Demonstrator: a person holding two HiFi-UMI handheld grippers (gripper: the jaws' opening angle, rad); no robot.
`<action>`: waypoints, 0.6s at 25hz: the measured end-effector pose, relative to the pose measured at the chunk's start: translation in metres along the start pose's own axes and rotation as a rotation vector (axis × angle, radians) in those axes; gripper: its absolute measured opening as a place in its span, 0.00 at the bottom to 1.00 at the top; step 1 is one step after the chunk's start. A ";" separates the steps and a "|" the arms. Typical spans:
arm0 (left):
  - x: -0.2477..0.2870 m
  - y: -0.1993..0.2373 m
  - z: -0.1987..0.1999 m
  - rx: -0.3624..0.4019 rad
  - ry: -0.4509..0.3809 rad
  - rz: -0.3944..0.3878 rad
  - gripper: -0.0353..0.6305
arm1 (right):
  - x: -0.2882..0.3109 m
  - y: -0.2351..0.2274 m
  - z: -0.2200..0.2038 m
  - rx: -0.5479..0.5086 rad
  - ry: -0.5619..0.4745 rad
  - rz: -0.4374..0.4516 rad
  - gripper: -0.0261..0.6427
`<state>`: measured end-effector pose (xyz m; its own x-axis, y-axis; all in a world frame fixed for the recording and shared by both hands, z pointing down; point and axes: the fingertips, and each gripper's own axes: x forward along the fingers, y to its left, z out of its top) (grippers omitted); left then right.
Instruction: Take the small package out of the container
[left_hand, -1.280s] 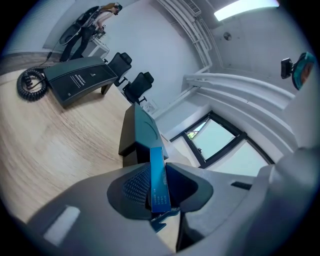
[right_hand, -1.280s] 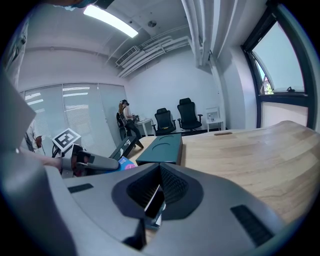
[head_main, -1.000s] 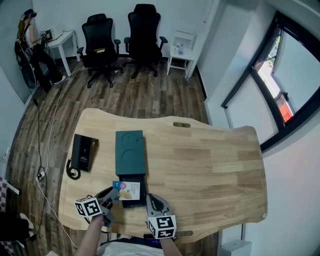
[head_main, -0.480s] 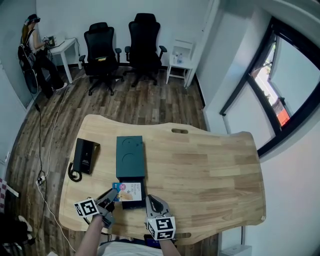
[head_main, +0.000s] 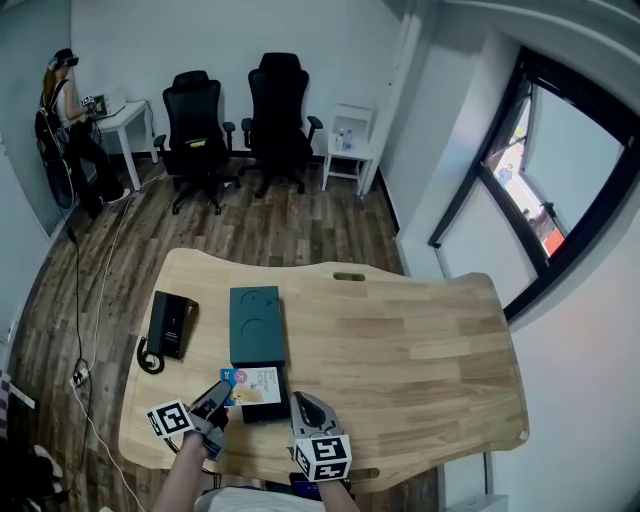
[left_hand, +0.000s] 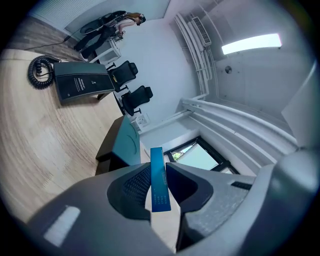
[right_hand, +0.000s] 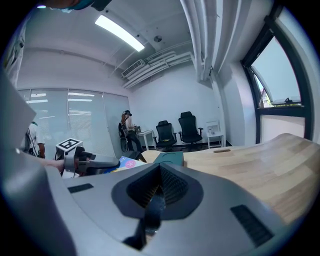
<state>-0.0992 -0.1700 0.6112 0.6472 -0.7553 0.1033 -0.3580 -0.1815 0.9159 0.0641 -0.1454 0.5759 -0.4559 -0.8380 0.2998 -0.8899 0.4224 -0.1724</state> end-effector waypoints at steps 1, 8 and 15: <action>-0.002 -0.002 0.000 -0.002 -0.001 -0.002 0.20 | -0.002 0.000 0.000 0.003 -0.004 -0.002 0.04; -0.022 -0.024 0.000 -0.083 -0.038 -0.043 0.20 | -0.021 0.009 0.000 0.001 -0.025 -0.014 0.05; -0.045 -0.027 0.001 -0.091 -0.038 -0.042 0.20 | -0.032 0.019 -0.005 0.004 -0.040 -0.013 0.04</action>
<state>-0.1192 -0.1317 0.5819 0.6341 -0.7716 0.0507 -0.2669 -0.1568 0.9509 0.0614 -0.1088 0.5673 -0.4434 -0.8565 0.2641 -0.8955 0.4104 -0.1723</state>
